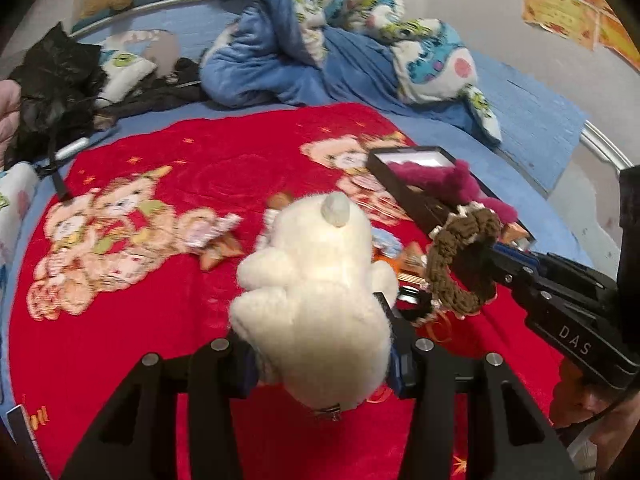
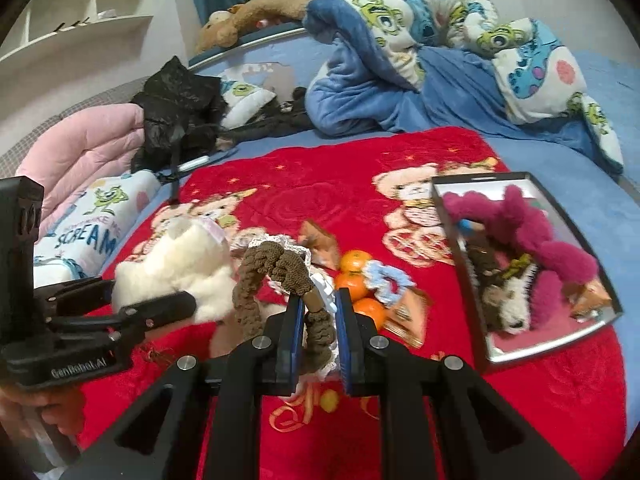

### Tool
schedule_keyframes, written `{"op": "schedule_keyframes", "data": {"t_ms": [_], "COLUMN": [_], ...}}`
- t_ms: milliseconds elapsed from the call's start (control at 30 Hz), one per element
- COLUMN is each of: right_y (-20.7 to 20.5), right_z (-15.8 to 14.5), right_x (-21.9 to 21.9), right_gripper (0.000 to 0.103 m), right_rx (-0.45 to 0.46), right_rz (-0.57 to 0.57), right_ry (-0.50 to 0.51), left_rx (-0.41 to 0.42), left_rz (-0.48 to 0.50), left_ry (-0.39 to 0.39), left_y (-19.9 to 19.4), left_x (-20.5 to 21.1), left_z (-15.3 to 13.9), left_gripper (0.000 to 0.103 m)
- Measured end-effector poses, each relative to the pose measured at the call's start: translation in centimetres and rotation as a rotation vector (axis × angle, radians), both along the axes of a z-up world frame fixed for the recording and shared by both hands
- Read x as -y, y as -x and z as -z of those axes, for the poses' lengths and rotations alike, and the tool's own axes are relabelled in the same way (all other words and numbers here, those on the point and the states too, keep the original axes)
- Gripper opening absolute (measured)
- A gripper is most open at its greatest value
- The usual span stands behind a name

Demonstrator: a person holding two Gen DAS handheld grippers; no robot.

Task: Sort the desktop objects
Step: 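Carry the white plush bear and brown hair tie in both grippers over the tray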

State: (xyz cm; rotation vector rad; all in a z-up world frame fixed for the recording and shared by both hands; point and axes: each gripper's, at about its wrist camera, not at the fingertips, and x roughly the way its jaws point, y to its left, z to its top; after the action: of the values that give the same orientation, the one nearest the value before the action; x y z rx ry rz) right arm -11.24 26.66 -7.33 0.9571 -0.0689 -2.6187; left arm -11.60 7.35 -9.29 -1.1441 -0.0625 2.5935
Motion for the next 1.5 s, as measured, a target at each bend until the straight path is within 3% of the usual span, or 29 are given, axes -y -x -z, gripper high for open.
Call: {"op": "schedule_keyframes", "data": {"t_ms": [567, 800, 900, 1233, 1500], "right_y": [-5.1, -7.4, -8.1, -7.9, -5.8], "right_z": [0.2, 1.0, 1.1, 1.8, 2.4], "right_x": [-10.3, -14.0, -15.2, -16.6, -16.5], "right_gripper": [0.015, 0.015, 0.015, 0.015, 0.015], "right_rx": [0.000, 0.012, 0.011, 0.025, 0.036], "right_rz": [0.279, 0.380, 0.413, 0.438, 0.400], "right_ry": [-0.003, 0.019, 0.024, 0.033, 0.046], "left_rx": [-0.010, 0.008, 0.002, 0.030, 0.038], "left_rz": [0.252, 0.349, 0.379, 0.419, 0.397], "left_ry": [-0.033, -0.016, 0.027, 0.038, 0.053], "left_y": [-1.3, -2.5, -3.0, -2.7, -0.5], "left_x": [-10.3, -14.1, -15.8, -17.5, -18.5], "left_z": [-0.8, -0.2, 0.1, 0.6, 1.0], "left_gripper": [0.049, 0.049, 0.049, 0.049, 0.049]}}
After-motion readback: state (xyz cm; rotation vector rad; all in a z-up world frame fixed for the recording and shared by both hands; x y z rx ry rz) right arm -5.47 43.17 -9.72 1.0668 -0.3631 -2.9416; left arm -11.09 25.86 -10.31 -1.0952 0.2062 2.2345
